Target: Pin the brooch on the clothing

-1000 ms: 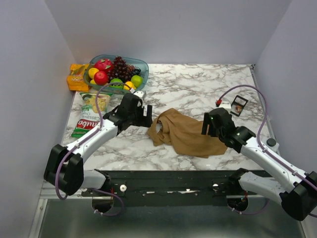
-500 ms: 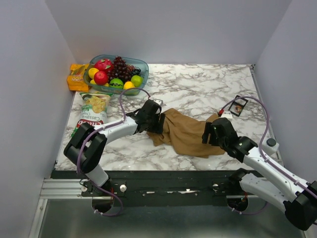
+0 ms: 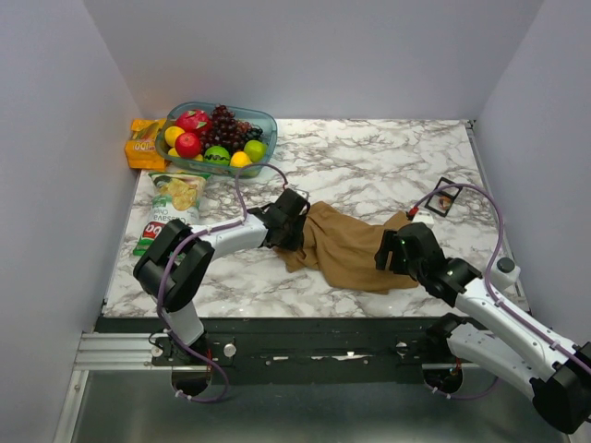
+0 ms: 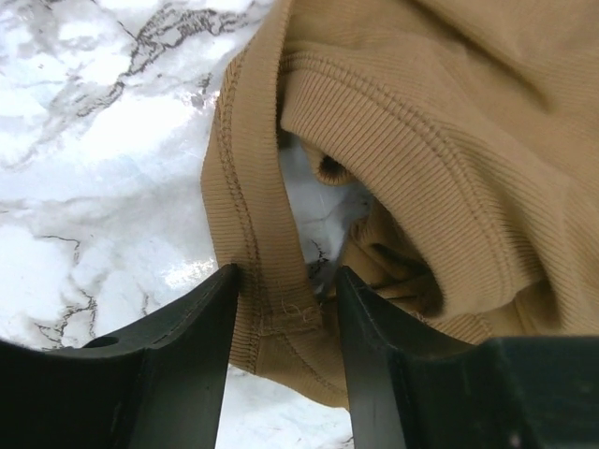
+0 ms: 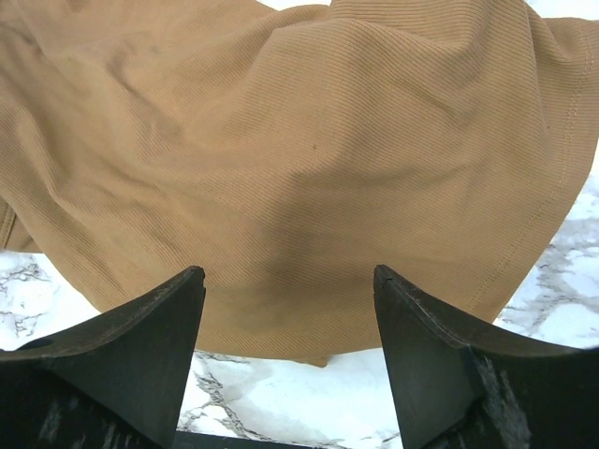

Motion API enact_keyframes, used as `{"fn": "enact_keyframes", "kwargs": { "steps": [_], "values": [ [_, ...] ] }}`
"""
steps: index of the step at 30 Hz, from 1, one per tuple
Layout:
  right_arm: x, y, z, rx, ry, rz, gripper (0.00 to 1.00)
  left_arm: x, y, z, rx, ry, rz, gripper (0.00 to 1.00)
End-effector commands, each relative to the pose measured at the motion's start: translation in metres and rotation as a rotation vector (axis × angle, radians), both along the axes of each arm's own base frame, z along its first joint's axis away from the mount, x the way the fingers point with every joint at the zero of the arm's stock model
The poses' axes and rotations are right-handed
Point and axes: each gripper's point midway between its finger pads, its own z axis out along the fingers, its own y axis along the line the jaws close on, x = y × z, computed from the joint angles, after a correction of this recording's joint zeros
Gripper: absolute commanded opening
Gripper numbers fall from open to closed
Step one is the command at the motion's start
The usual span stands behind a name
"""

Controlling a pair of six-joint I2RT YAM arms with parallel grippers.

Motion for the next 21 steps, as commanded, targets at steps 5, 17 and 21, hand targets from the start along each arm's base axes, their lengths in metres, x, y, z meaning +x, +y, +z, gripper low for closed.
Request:
{"fn": "enact_keyframes", "kwargs": {
  "steps": [5, 17, 21],
  "values": [
    [0.001, 0.003, 0.003, 0.028, -0.020, 0.004, 0.80, -0.005, 0.005, -0.001, 0.082, 0.002, -0.025, 0.36],
    [0.007, 0.015, 0.012, 0.052, -0.046, 0.053, 0.78, -0.006, -0.024, 0.103, -0.227, -0.186, -0.074, 0.00],
    [0.009, 0.029, 0.017, 0.105, -0.059, 0.089, 0.78, -0.009, -0.035, 0.154, -0.352, -0.270, -0.119, 0.00]
  ]
}}
